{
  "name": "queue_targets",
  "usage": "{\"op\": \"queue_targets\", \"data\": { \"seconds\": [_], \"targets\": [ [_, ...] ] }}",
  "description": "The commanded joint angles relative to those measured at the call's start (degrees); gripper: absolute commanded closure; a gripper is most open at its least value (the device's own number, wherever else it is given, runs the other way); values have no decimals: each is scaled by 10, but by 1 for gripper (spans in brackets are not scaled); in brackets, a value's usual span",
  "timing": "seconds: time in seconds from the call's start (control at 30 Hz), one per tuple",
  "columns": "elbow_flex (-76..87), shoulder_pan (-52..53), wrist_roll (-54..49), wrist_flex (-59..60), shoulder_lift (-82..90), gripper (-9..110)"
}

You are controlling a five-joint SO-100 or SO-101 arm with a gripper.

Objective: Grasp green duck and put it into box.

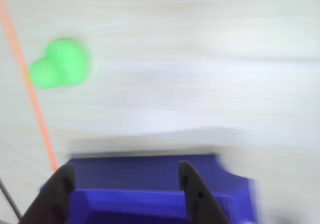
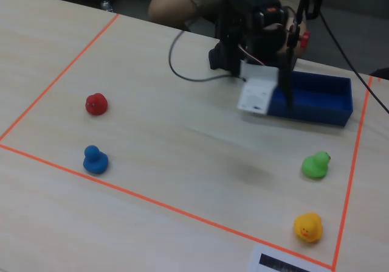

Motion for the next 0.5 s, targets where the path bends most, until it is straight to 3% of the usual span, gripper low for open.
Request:
{"op": "queue_targets", "data": {
  "seconds": [0.0, 0.2, 0.47],
  "targets": [
    [-178, -44, 23, 3, -117, 72],
    [-272, -35, 62, -49, -225, 74],
    [-436, -27, 76, -25, -367, 73]
  ]
}}
